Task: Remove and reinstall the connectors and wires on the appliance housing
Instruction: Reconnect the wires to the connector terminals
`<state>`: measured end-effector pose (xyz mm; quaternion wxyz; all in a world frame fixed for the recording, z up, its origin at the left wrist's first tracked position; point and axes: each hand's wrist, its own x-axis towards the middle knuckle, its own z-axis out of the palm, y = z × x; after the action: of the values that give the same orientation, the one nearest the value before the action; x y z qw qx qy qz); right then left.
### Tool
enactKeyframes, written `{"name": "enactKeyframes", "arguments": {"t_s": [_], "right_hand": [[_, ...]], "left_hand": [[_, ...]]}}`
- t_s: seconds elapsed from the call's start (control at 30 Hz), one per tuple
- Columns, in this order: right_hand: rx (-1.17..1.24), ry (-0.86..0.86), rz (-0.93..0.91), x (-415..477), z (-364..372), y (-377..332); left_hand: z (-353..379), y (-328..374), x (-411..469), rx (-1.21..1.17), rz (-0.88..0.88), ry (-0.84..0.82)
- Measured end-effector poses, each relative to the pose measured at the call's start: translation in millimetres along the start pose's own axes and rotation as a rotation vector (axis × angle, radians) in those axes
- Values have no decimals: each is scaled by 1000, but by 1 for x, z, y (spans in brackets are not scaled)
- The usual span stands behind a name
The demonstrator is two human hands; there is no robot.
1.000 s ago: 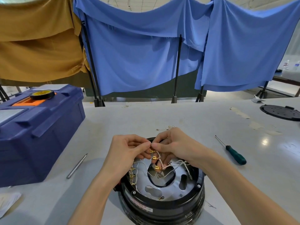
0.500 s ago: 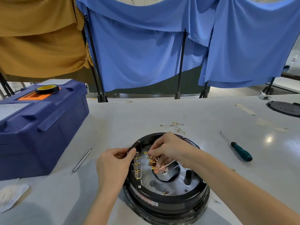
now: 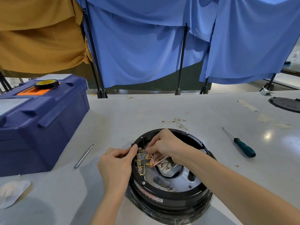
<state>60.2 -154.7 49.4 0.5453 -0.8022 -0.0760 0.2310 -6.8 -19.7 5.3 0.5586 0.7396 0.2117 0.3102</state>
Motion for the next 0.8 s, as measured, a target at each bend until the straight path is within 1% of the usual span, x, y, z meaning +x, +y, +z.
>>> {"name": "enactKeyframes", "arguments": {"t_s": [0.3,0.53,0.6,0.67,0.73,0.8], "right_hand": [[53,-8,40,0,2,-2],[92,23,26,-5,-3,-1],[116,34,25,-8,-8,-2],[150,10,25,-10,-14,-4],[192,-64,33,-11,-20,-6],[252,-167,61,-12,-25,-7]], "left_hand": [[0,-2,-1,-22,-33,10],[-2,2,-1,23,-2,-18],[-4,6,-1,59,59,-32],[-7,13,0,129,175,-78],[-8,21,1,175,308,-201],[-7,27,0,171,393,-323]]}}
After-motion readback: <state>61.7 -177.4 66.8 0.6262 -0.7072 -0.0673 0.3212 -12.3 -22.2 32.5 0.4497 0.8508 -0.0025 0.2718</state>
